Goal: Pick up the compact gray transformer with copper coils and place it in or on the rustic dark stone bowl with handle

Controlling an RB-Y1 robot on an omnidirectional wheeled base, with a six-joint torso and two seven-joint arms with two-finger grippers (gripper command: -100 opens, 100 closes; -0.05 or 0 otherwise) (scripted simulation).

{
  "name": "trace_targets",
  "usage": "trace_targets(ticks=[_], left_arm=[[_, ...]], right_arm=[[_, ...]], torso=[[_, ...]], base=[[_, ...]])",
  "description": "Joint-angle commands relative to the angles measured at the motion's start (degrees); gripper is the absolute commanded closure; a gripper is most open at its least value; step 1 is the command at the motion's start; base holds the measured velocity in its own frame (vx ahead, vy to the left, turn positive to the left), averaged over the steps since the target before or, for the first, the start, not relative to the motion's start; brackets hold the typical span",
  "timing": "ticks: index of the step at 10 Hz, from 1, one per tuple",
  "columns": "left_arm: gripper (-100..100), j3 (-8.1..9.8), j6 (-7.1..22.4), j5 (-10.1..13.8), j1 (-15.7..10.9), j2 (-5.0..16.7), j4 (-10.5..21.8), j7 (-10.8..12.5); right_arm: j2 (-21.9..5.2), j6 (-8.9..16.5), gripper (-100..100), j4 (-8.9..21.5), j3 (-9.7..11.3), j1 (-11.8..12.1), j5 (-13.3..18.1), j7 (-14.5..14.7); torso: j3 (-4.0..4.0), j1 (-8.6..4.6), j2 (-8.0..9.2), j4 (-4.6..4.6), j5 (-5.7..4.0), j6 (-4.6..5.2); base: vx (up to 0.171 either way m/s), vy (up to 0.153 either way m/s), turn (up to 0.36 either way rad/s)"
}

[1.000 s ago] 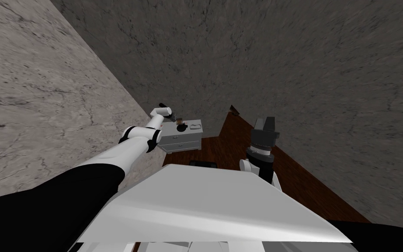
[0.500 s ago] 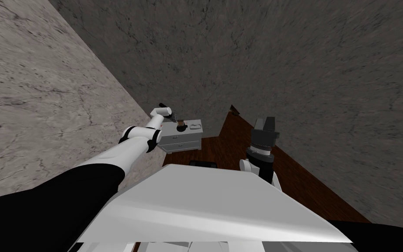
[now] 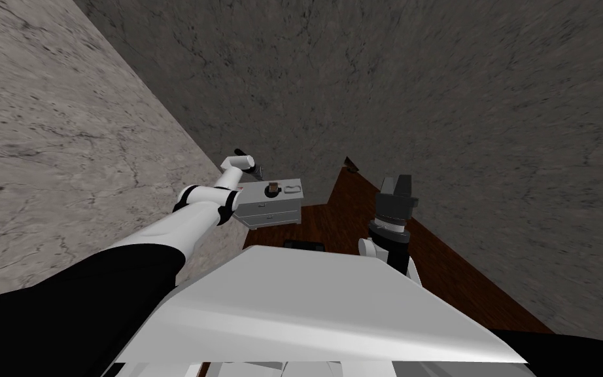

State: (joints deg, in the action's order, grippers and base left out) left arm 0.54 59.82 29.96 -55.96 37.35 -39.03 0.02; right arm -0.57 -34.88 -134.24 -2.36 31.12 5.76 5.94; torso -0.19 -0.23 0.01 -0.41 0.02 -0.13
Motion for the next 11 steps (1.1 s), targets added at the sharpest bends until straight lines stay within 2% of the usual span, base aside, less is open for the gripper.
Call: trace_targets(ticks=[1,3,5,6,11], left_arm=[[-100,-0.08,2.0,0.4,-0.5,0.8,-1.4,0.4],[-100,-0.20,4.0,1.0,-1.8,2.0,-2.2,0.4],[-100,-0.24,3.5,1.0,-2.1,1.8,-1.4,0.1],[0,-0.24,3.6,0.9,-2.0,1.8,-1.6,0.2],[0,-0.24,3.6,0.9,-2.0,1.8,-1.6,0.2]], right_arm=[[0.0,0.0,0,0.0,0.0,0.0,0.0,0.0],[0.0,0.0,0,0.0,0.0,0.0,0.0,0.0],[0.0,0.0,0,0.0,0.0,0.0,0.0,0.0],[0.0,0.0,0,0.0,0.0,0.0,0.0,0.0],[0.0,0.0,0,0.0,0.0,0.0,0.0,0.0]], torso=[[0.00,0.00,0.00,0.00,0.00,0.00],[0.01,-0.01,0.01,0.01,0.00,0.00],[0.00,-0.01,0.00,0.00,0.00,0.00],[-0.01,0.02,-0.01,-0.01,0.01,0.00],[-0.02,0.04,-0.03,-0.01,0.01,0.00]], base=[[-0.005,-0.010,0.007],[-0.007,-0.013,0.010],[-0.001,-0.005,0.001],[0.000,0.000,0.000],[0.000,0.000,0.000]])
